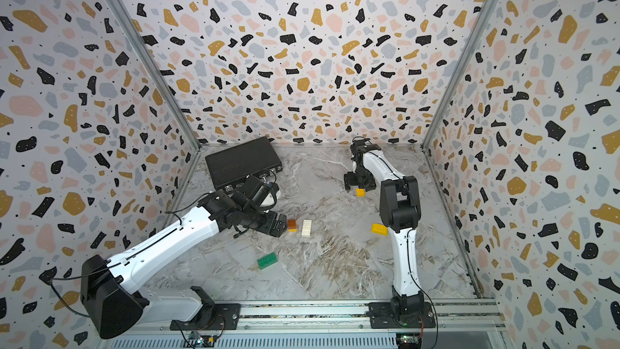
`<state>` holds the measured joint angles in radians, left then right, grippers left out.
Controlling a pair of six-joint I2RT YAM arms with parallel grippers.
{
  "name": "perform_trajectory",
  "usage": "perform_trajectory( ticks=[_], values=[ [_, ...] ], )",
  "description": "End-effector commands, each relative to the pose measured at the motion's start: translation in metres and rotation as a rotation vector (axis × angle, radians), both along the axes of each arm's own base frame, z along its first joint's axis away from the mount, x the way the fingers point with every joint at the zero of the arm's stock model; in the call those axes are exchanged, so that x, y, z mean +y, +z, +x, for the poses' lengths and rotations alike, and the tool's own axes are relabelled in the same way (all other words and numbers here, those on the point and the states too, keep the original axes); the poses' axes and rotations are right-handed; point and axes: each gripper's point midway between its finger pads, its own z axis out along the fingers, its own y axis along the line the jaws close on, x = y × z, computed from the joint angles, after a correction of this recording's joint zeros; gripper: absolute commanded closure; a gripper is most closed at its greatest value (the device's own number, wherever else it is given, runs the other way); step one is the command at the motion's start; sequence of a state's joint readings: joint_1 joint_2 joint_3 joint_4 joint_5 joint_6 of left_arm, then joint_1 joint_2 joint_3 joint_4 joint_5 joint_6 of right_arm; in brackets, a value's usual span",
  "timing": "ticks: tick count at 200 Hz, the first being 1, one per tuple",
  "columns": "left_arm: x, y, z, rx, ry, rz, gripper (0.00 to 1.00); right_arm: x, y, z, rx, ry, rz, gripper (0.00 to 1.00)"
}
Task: Assemble an ice cream with lego
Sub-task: Move the lego brick at the center of the board.
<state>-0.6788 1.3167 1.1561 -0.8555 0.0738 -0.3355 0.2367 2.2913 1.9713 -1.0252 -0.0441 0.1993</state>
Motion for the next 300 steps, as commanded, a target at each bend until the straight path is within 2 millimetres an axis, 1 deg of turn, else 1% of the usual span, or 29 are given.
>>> perform_trajectory(
  ticks=[1,14,28,36,51,59,63,79,88,101,109,121,136,137,153,162,166,179,195,204,227,243,259,267,271,278,282,294,300],
  values=[
    [0.001,0.001,-0.001,-0.008,-0.006,-0.013,0.01,-0.003,-0.002,-0.001,0.032,0.024,0.018,0.22],
    [0.001,-0.001,-0.001,-0.002,-0.004,-0.008,0.0,-0.001,-0.008,0.0,0.046,0.03,0.023,0.25],
    [0.001,-0.001,-0.001,-0.001,-0.003,-0.006,0.01,0.001,-0.014,-0.001,0.062,0.036,0.033,0.32],
    [0.001,-0.001,-0.001,0.0,-0.003,-0.004,0.01,0.0,-0.017,-0.002,0.067,0.033,0.027,0.34],
    [0.002,-0.001,-0.001,-0.004,0.001,-0.002,0.0,-0.003,-0.019,-0.002,0.069,0.024,0.012,0.43],
    [0.003,0.0,0.0,-0.009,0.003,-0.001,0.01,-0.003,-0.019,-0.002,0.067,0.017,0.013,0.52],
    [0.003,0.0,0.0,-0.01,0.003,-0.003,0.01,-0.002,-0.018,-0.002,0.063,0.013,0.02,0.58],
    [0.002,0.001,-0.001,-0.01,0.001,-0.007,0.0,0.004,-0.015,-0.001,0.03,-0.01,0.057,0.73],
    [0.003,0.001,0.0,-0.011,0.004,-0.004,0.0,0.005,-0.013,-0.003,0.017,-0.032,0.07,0.75],
    [0.004,0.002,0.0,-0.016,0.011,0.0,0.0,0.004,-0.009,-0.012,0.009,-0.086,0.079,0.81],
    [0.005,0.002,0.001,-0.021,0.014,0.004,0.0,0.005,-0.005,-0.022,0.001,-0.117,0.078,0.85],
    [0.007,0.004,0.002,-0.032,0.021,0.005,0.0,0.016,0.002,-0.043,-0.021,-0.148,0.088,0.89],
    [0.008,0.006,0.003,-0.047,0.027,0.008,0.0,0.029,0.011,-0.073,-0.069,-0.158,0.052,0.89],
    [0.009,0.006,0.003,-0.048,0.027,0.01,0.0,0.032,0.011,-0.078,-0.075,-0.15,0.044,0.89],
    [0.013,0.007,0.005,-0.059,0.043,0.024,0.0,0.053,0.015,-0.112,-0.11,-0.139,0.009,0.87],
    [0.014,0.008,0.006,-0.066,0.047,0.029,0.0,0.074,0.013,-0.133,-0.104,-0.142,0.055,0.89],
    [0.015,0.008,0.007,-0.068,0.05,0.032,0.0,0.08,0.011,-0.141,-0.098,-0.157,0.066,0.9],
    [0.019,0.009,0.009,-0.086,0.06,0.051,0.0,0.092,0.006,-0.158,-0.106,-0.202,0.095,0.88],
    [0.026,0.01,0.013,-0.113,0.077,0.084,0.0,0.097,0.002,-0.17,-0.12,-0.277,0.12,0.87],
    [0.031,0.01,0.015,-0.125,0.087,0.104,0.0,0.108,0.0,-0.175,-0.115,-0.29,0.17,0.86],
    [0.035,0.01,0.017,-0.136,0.09,0.117,0.01,0.121,-0.012,-0.186,-0.061,-0.357,0.201,0.83],
    [0.037,0.009,0.019,-0.132,0.099,0.114,0.0,0.132,-0.023,-0.195,-0.018,-0.395,0.229,0.78],
    [0.038,0.01,0.019,-0.129,0.1,0.101,0.0,0.135,-0.024,-0.201,-0.028,-0.406,0.198,0.73],
    [0.037,0.01,0.019,-0.129,0.099,0.095,0.01,0.136,-0.023,-0.203,-0.041,-0.411,0.182,0.65],
    [0.036,0.011,0.019,-0.13,0.099,0.087,0.0,0.137,-0.023,-0.203,-0.046,-0.415,0.176,0.59],
    [0.036,0.011,0.019,-0.129,0.097,0.084,0.01,0.138,-0.024,-0.205,-0.045,-0.425,0.167,0.42],
    [0.036,0.011,0.018,-0.128,0.096,0.082,0.0,0.139,-0.025,-0.206,-0.042,-0.429,0.165,0.35],
    [0.035,0.011,0.018,-0.125,0.095,0.081,0.01,0.14,-0.027,-0.208,-0.038,-0.444,0.158,0.25],
    [0.035,0.012,0.017,-0.124,0.095,0.077,0.01,0.141,-0.028,-0.209,-0.037,-0.453,0.159,0.21]
  ],
)
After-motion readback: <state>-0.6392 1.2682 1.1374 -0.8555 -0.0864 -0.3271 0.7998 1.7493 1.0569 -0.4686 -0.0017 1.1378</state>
